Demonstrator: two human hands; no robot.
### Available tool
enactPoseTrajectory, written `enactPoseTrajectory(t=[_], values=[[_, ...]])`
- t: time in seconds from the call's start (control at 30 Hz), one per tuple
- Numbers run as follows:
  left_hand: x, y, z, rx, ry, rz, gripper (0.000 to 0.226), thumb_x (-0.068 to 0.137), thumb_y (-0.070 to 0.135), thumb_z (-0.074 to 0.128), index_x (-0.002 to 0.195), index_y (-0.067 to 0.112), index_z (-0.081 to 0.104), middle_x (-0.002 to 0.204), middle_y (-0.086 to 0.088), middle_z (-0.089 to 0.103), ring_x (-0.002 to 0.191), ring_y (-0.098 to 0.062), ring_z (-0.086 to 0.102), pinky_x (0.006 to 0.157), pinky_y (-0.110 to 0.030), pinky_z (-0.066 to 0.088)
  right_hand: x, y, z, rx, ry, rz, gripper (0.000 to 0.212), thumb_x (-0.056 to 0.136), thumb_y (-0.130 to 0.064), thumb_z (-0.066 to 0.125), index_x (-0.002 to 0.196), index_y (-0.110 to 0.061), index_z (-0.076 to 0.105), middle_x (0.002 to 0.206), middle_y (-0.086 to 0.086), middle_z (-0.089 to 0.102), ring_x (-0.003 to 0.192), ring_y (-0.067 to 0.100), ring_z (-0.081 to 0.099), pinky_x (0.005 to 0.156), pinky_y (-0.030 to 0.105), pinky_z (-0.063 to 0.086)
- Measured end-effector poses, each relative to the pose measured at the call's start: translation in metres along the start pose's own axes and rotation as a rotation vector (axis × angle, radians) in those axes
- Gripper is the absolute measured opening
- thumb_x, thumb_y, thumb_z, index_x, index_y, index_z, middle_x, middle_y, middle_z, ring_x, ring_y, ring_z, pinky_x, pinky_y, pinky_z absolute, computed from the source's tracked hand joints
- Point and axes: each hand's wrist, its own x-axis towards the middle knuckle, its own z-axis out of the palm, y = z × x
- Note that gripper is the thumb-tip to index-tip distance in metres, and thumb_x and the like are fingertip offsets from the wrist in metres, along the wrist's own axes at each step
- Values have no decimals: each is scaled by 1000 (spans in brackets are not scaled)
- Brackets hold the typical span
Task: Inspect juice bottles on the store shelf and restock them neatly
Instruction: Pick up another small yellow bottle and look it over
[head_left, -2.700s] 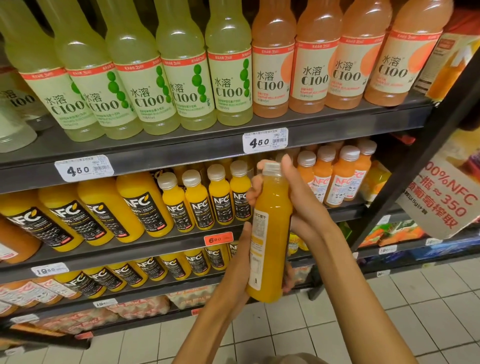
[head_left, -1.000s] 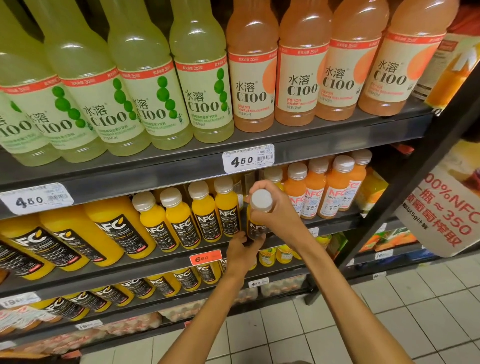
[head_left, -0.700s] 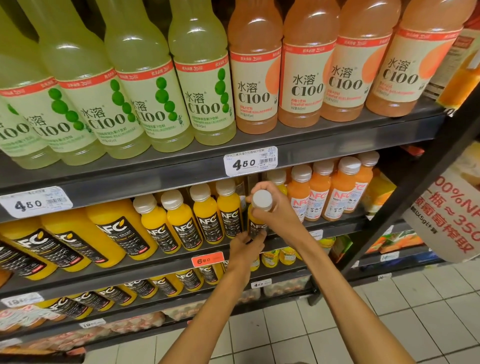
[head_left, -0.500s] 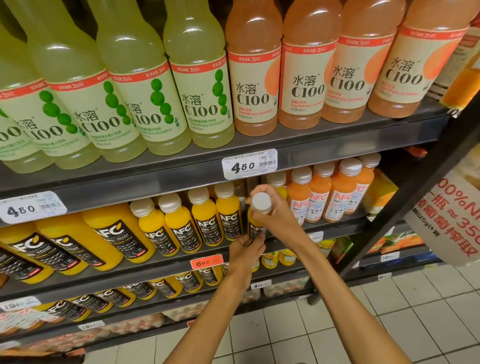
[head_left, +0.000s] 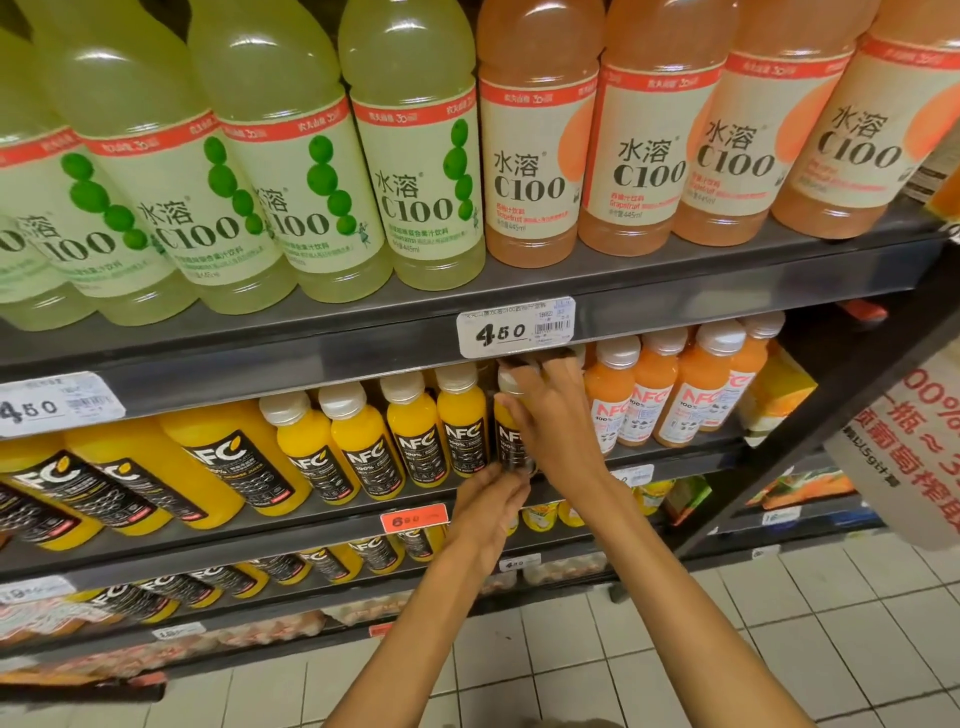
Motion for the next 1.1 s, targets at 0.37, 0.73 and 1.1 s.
enactPoseTrajectory(t=[0.37,0.73,1.1], values=[[4,-5,15,-269,182,58,40,89,-13,47,127,-10,38,104,-21,53,116,-32,49,113,-44,30,9,-3,-8,26,-104,-70,25,77,7,71,101,6,66,90,19,67,79,35,64,66,30,50],[-1,-11,-1,117,75,-79,43,89,-3,56,130,-1,44,128,-19,53,126,-30,47,109,-42,36,11,13,-27,-127,-114,71,4,85,3,59,86,3,63,82,21,61,77,36,55,71,38,41],[-16,-8,9,681,-142,200,59,88,-2,58,141,10,36,144,-6,43,131,-16,41,107,-29,36,-17,17,-43,86,-191,115,31,84,-4,64,114,-5,56,110,16,53,97,29,53,70,31,41]])
